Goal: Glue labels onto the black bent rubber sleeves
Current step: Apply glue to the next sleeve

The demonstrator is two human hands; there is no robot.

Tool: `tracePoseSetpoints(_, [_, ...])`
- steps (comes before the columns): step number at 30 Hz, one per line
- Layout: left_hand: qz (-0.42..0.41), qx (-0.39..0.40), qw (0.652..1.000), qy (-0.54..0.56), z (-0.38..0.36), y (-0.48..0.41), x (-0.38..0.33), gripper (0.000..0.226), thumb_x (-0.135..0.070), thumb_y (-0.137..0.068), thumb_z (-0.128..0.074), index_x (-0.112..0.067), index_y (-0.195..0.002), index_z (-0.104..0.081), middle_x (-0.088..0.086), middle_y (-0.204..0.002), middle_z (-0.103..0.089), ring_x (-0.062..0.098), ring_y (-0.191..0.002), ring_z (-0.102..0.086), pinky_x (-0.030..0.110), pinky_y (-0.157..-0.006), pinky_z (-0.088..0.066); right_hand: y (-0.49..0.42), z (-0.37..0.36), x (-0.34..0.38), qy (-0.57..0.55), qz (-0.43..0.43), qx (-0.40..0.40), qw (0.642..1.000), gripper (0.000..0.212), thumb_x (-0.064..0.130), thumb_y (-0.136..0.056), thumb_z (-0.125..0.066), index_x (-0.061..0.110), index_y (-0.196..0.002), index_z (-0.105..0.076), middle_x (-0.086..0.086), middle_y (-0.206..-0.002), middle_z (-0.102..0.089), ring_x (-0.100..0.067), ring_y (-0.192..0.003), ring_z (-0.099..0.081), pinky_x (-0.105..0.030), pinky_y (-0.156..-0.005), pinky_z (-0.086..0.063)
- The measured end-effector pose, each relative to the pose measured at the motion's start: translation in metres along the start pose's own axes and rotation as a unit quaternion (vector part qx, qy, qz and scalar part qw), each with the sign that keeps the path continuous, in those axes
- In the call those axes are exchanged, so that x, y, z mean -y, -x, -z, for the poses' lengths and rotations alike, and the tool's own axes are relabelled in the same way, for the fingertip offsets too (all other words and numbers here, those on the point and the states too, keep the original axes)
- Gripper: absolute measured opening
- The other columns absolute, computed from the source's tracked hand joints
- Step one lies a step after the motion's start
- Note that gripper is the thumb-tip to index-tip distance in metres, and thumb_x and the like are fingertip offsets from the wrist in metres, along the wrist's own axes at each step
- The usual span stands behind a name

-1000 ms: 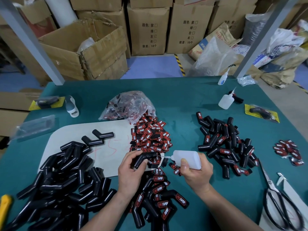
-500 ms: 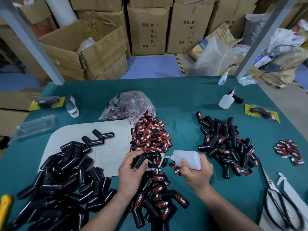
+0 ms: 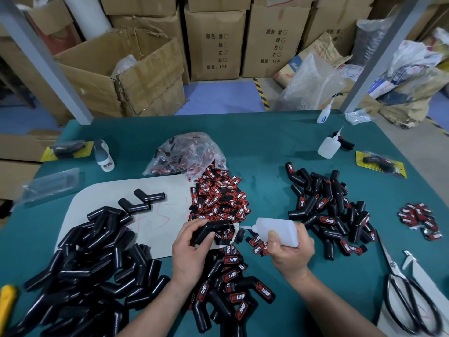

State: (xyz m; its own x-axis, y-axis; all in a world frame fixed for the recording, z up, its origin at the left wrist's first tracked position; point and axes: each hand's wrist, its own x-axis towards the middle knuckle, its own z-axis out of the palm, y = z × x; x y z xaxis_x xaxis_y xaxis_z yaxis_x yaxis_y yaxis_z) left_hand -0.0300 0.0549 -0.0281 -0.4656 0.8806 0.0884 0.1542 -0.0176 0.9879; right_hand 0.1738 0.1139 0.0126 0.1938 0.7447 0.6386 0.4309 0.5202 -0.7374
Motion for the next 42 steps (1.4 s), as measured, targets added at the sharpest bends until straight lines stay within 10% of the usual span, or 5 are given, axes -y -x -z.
tracePoseSetpoints(5, [0.016, -0.003, 1.0, 0.022, 0.0, 0.0, 0.004, 0.051, -0.006, -0.088, -0.079, -0.051, -0.109, -0.071, -0.017, -0.117, -0.07, 0.007, -0.116, -0.065, 0.014, -0.1, -0.047, -0.003, 0.001, -0.005, -0.056, -0.077, -0.047, 0.994, 0.045, 0.07, -0.085, -0.057, 0.025, -0.079, -0.054, 0.008, -0.06, -0.05, 0.003, -0.057, -0.054, -0.015, -0.047, -0.042])
tracePoseSetpoints(9, [0.039, -0.005, 0.998, 0.047, -0.001, 0.0, 0.003, 0.046, -0.01, -0.089, -0.078, -0.049, -0.111, -0.07, -0.009, -0.117, -0.073, 0.011, -0.116, -0.067, 0.022, -0.102, -0.05, -0.004, 0.001, -0.014, -0.084, -0.159, -0.062, 0.982, 0.036, 0.072, -0.079, -0.065, 0.037, -0.079, -0.057, -0.015, -0.057, -0.056, -0.035, -0.047, -0.057, -0.048, -0.04, -0.046])
tracePoseSetpoints(19, [0.051, 0.0, 0.997, 0.055, 0.0, 0.001, -0.003, 0.039, -0.02, -0.087, -0.079, -0.049, -0.112, -0.072, -0.01, -0.118, -0.073, 0.011, -0.116, -0.067, 0.024, -0.102, -0.052, -0.002, 0.004, -0.016, -0.105, -0.151, -0.02, 0.983, 0.03, 0.07, -0.081, -0.065, 0.041, -0.081, -0.056, -0.012, -0.055, -0.057, -0.034, -0.044, -0.058, -0.045, -0.036, -0.046])
tracePoseSetpoints(27, [0.026, -0.001, 0.999, 0.046, 0.0, 0.002, -0.006, 0.036, -0.007, -0.087, -0.079, -0.03, -0.114, -0.072, -0.01, -0.117, -0.071, 0.008, -0.114, -0.066, 0.021, -0.101, -0.05, -0.005, 0.005, -0.001, -0.083, -0.082, -0.004, 0.993, 0.042, 0.067, -0.087, -0.058, 0.026, -0.082, -0.053, 0.018, -0.064, -0.052, 0.009, -0.061, -0.056, -0.012, -0.048, -0.041])
tracePoseSetpoints(42, [-0.044, -0.014, 0.999, -0.019, 0.0, 0.001, -0.001, 0.053, 0.0, -0.085, -0.08, -0.047, -0.108, -0.073, -0.021, -0.115, -0.065, 0.002, -0.113, -0.063, 0.01, -0.095, -0.046, 0.001, -0.001, -0.008, 0.079, 0.088, -0.035, 0.992, 0.076, 0.059, -0.094, -0.05, -0.01, -0.064, -0.061, -0.014, -0.051, -0.058, -0.019, -0.039, -0.057, -0.02, -0.045, -0.04])
